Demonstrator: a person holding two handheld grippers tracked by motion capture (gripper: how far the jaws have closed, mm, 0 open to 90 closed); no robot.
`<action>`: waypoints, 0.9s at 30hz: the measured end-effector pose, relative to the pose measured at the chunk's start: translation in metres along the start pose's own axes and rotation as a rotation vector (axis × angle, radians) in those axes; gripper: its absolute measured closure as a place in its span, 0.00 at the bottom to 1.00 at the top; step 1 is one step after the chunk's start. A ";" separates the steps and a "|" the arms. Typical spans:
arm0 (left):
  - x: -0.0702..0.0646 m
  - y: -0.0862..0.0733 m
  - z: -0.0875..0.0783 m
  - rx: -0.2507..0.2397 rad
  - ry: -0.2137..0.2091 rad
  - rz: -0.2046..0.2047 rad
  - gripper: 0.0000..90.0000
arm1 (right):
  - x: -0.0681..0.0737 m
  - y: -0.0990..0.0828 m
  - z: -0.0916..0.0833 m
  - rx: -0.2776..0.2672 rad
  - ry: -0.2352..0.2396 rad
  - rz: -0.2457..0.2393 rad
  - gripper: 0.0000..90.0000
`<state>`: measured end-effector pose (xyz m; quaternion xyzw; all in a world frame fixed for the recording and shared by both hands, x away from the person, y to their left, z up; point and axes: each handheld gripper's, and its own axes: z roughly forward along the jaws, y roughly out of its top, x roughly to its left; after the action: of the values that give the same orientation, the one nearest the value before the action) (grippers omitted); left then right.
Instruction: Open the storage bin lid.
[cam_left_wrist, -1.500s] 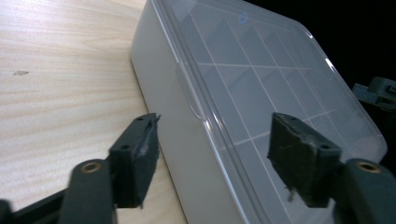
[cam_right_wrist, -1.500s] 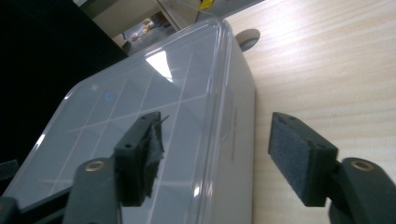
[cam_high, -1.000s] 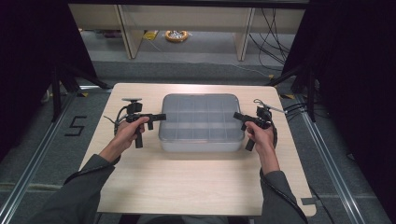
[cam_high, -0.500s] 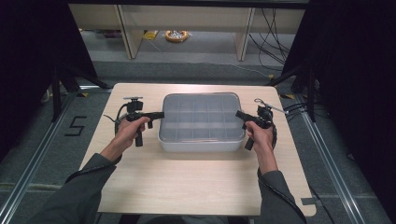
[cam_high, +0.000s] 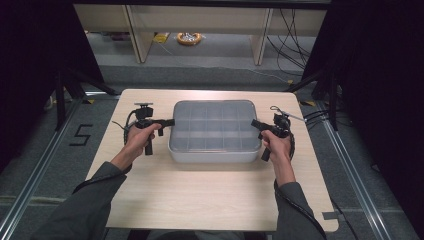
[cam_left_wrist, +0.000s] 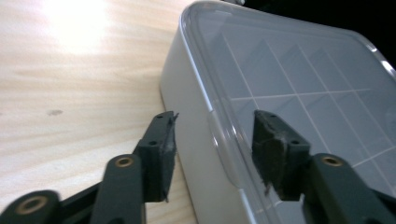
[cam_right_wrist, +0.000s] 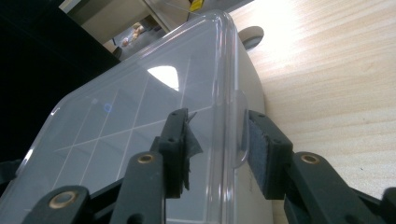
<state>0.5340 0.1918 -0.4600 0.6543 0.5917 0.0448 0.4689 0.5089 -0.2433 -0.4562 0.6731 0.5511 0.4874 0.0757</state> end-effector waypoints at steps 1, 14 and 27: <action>-0.002 0.000 0.001 0.004 -0.005 0.014 0.58 | 0.000 0.000 0.000 -0.003 -0.003 -0.005 0.69; -0.015 0.000 -0.003 -0.015 -0.031 -0.023 0.67 | 0.003 0.001 -0.006 -0.056 0.009 -0.019 0.71; -0.028 0.004 -0.025 -0.098 -0.042 -0.031 0.73 | 0.015 0.007 -0.026 -0.100 0.040 -0.030 0.72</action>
<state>0.5136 0.1833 -0.4297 0.6221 0.5890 0.0529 0.5131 0.4929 -0.2450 -0.4302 0.6503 0.5374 0.5266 0.1053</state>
